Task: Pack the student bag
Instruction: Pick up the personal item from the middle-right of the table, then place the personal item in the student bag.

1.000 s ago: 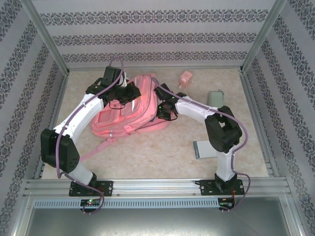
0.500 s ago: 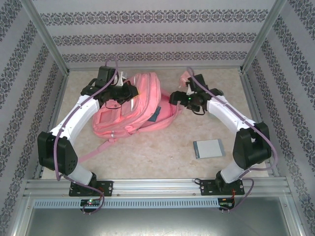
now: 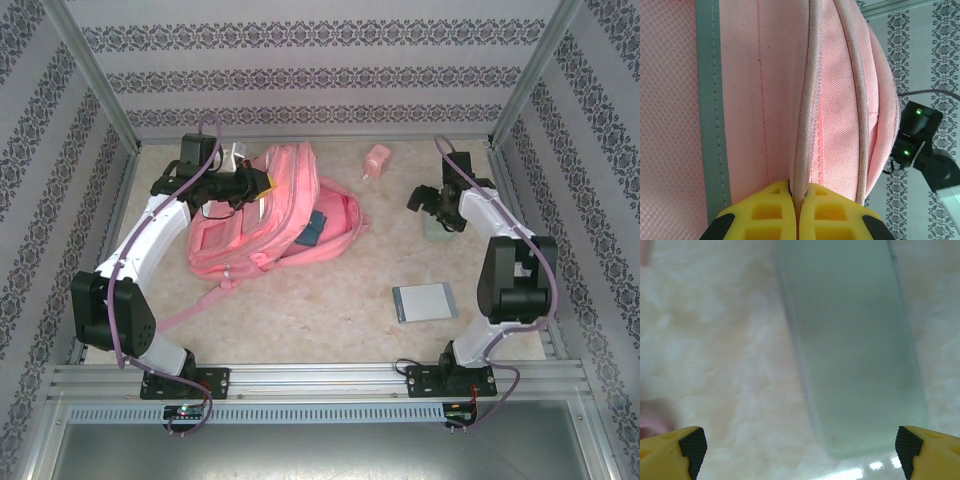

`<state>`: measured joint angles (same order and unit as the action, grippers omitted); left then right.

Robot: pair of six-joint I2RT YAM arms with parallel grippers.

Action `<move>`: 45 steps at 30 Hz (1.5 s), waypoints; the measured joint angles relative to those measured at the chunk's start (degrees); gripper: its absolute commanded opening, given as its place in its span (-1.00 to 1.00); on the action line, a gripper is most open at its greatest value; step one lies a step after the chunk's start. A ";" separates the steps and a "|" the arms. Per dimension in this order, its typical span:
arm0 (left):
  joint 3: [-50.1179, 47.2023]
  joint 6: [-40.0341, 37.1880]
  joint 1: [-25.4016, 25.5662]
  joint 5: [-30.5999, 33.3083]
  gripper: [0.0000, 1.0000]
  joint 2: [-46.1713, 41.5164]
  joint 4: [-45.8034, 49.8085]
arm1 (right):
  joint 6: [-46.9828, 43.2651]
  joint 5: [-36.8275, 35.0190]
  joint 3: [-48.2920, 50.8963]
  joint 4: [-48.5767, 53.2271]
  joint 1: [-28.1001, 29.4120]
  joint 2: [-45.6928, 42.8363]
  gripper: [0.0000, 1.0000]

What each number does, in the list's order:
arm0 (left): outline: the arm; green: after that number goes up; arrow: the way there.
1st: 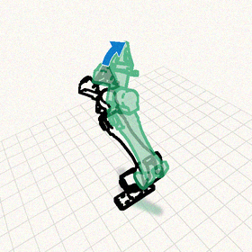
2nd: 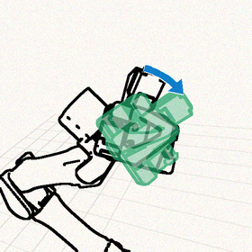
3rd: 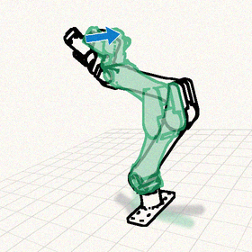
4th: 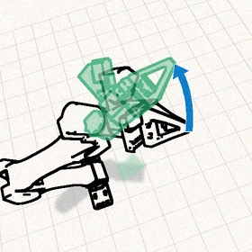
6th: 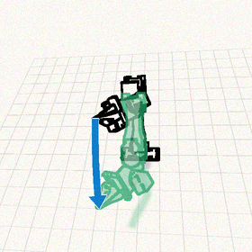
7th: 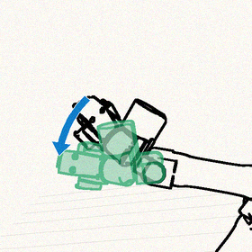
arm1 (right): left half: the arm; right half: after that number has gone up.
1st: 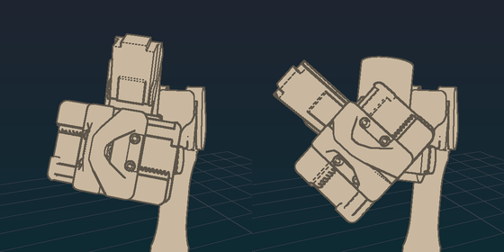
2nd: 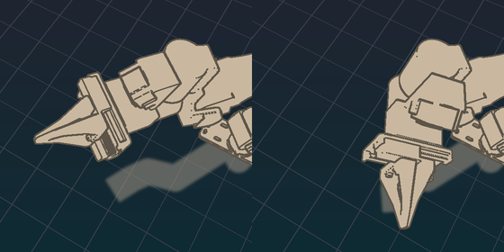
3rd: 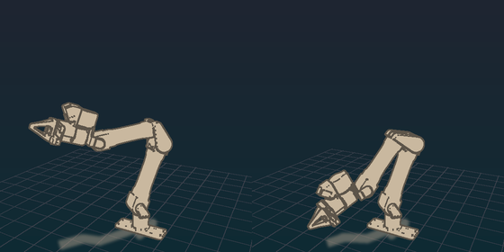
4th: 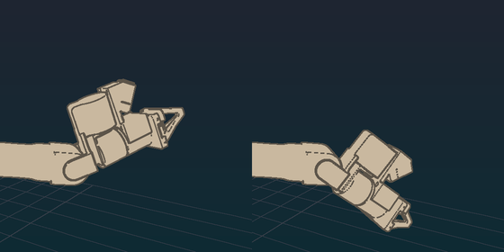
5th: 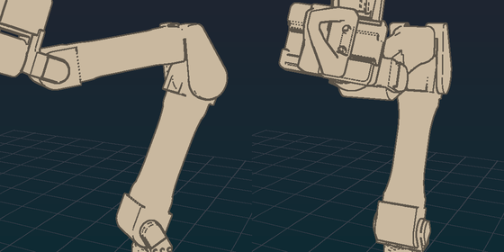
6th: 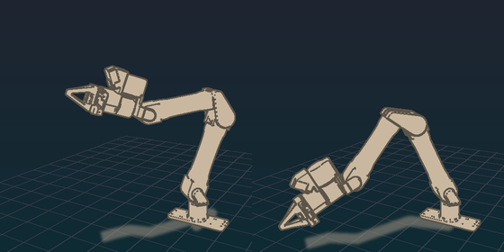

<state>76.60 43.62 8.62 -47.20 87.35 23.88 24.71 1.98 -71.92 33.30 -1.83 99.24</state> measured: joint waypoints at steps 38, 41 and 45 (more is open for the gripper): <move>-0.72 -0.04 -1.81 -3.61 -1.00 -0.61 -0.13 | -6.67 0.33 -2.43 5.07 8.68 -1.03 0.40; -0.72 -0.09 -2.56 -4.98 -1.00 -0.61 -0.11 | -8.63 2.97 -2.45 4.00 13.22 -4.57 0.39; -0.72 -0.76 -3.54 -6.80 -1.00 -0.63 0.00 | -12.87 6.12 -4.46 4.22 19.74 -5.55 0.38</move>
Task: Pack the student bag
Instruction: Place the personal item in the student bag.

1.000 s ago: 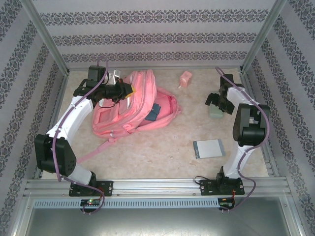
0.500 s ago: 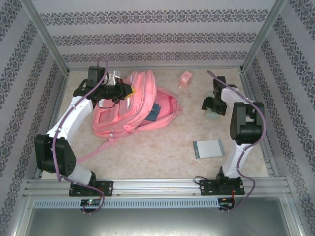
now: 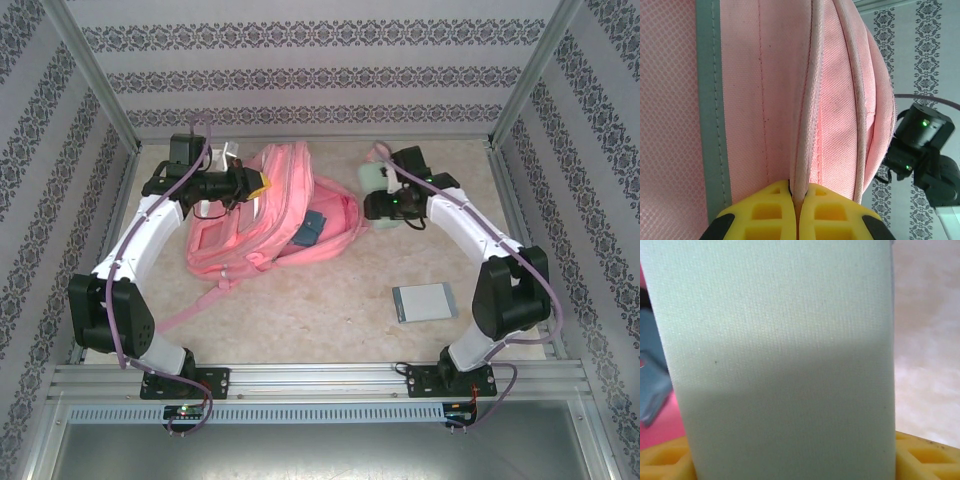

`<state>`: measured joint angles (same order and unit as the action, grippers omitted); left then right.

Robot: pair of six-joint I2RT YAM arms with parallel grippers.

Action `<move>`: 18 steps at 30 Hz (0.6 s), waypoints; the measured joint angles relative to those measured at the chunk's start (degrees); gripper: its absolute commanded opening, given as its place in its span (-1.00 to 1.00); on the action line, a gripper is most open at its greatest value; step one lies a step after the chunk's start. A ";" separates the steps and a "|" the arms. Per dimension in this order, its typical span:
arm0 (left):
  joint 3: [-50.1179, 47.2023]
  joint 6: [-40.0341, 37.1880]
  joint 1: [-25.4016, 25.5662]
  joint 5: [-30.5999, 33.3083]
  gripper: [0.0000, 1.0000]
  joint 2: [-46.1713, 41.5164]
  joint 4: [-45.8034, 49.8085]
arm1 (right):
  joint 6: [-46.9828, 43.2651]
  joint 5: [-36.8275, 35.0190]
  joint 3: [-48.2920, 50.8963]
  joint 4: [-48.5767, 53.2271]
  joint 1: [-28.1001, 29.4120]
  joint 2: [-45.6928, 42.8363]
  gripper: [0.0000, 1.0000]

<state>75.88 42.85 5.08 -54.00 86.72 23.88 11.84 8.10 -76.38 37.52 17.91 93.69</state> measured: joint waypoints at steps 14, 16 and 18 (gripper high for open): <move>-2.27 -2.01 -2.21 -3.13 -1.00 -2.80 1.16 | -11.41 2.62 -13.66 4.22 12.70 13.42 0.37; -2.49 -2.23 -2.21 -3.48 -1.00 -2.89 1.16 | -12.46 1.62 -15.82 4.33 13.53 15.58 0.37; -2.93 -2.36 -2.21 -3.89 -1.00 -3.06 1.14 | -13.68 0.52 -17.92 4.31 14.23 17.38 0.36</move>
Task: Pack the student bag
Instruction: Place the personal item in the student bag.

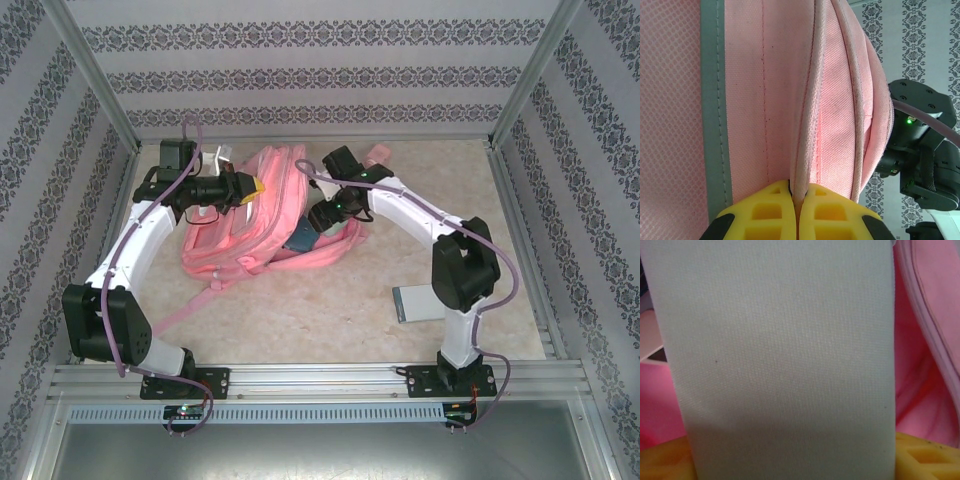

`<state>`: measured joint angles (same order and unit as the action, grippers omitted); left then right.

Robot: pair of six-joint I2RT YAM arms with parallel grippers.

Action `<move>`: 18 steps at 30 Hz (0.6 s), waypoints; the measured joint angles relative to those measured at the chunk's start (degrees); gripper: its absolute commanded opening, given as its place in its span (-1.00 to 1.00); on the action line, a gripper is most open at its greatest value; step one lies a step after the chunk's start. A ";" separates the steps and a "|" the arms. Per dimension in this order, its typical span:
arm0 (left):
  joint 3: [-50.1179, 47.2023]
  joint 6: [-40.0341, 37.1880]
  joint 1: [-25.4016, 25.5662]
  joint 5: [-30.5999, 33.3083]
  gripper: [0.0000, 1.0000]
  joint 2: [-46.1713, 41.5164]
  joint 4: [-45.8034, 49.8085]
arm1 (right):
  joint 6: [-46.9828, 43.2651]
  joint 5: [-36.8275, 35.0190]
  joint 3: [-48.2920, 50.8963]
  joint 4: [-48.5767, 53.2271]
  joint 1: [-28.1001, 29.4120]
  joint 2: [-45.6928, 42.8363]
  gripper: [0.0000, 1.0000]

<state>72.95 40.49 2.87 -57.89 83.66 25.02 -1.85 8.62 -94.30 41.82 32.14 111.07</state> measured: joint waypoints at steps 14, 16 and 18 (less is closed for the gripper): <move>-0.74 -1.97 -0.37 -0.39 -1.00 -1.11 0.68 | -5.55 -6.05 -13.22 -0.04 -0.31 13.11 0.59; -0.85 -2.12 -0.37 -0.39 -1.00 -1.29 0.76 | -5.75 -6.75 -13.92 -0.02 -0.55 14.36 0.81; -0.85 -2.27 -0.37 -0.39 -1.00 -1.31 1.09 | -6.10 -7.56 -13.97 0.15 -0.87 14.93 0.92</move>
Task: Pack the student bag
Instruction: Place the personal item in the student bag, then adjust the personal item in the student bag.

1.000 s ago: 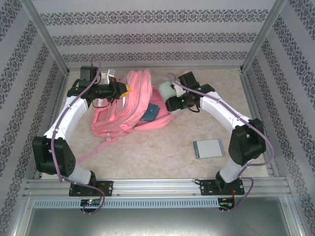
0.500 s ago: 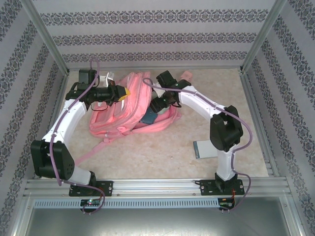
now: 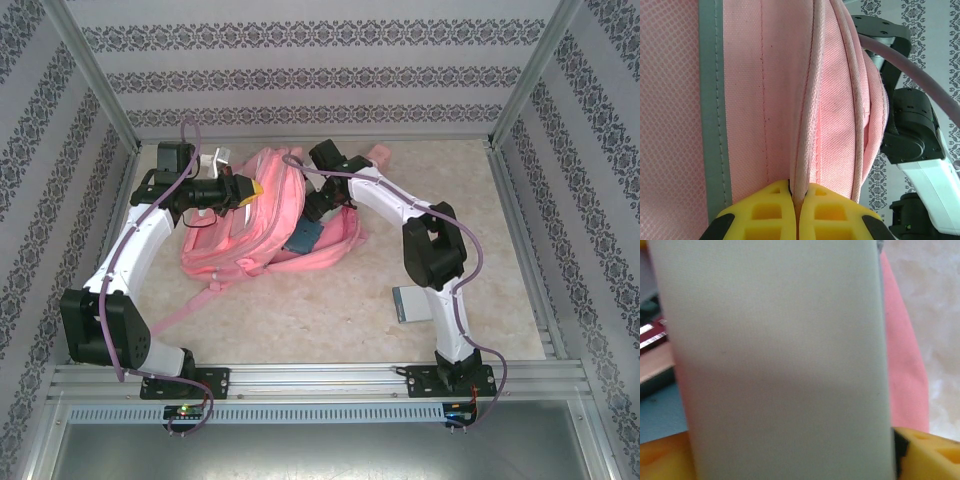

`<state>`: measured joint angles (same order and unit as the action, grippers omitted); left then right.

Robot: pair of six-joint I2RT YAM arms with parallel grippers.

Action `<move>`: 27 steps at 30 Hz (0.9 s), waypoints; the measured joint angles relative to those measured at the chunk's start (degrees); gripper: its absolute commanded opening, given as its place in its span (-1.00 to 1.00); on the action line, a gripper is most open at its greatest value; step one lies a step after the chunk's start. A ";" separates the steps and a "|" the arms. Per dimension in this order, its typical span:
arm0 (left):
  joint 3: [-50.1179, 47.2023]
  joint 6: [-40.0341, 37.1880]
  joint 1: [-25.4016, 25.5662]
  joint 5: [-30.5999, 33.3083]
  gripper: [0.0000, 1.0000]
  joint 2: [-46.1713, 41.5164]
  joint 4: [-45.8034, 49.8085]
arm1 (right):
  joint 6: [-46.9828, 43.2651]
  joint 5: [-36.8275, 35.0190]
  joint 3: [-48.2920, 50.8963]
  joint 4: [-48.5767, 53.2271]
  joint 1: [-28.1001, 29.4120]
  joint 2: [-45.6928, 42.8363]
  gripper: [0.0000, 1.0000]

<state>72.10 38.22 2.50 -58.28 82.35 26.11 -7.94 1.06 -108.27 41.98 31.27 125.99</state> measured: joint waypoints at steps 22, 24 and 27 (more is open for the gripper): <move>0.00 -0.52 0.00 -0.42 -1.00 0.00 0.44 | 5.51 13.11 5.40 -3.80 -6.27 -8.83 0.65; 0.00 -0.52 0.00 -0.44 -1.00 0.00 0.44 | 5.95 13.60 5.38 -3.85 -5.64 -8.24 0.57; 0.00 -0.52 0.00 -0.42 -1.00 0.00 0.44 | 6.80 13.38 5.25 -3.76 -4.44 -6.47 0.50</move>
<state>72.10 37.69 2.50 -58.70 82.35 26.55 -1.15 14.44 -103.02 38.22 26.83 119.52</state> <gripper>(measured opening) 0.072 0.763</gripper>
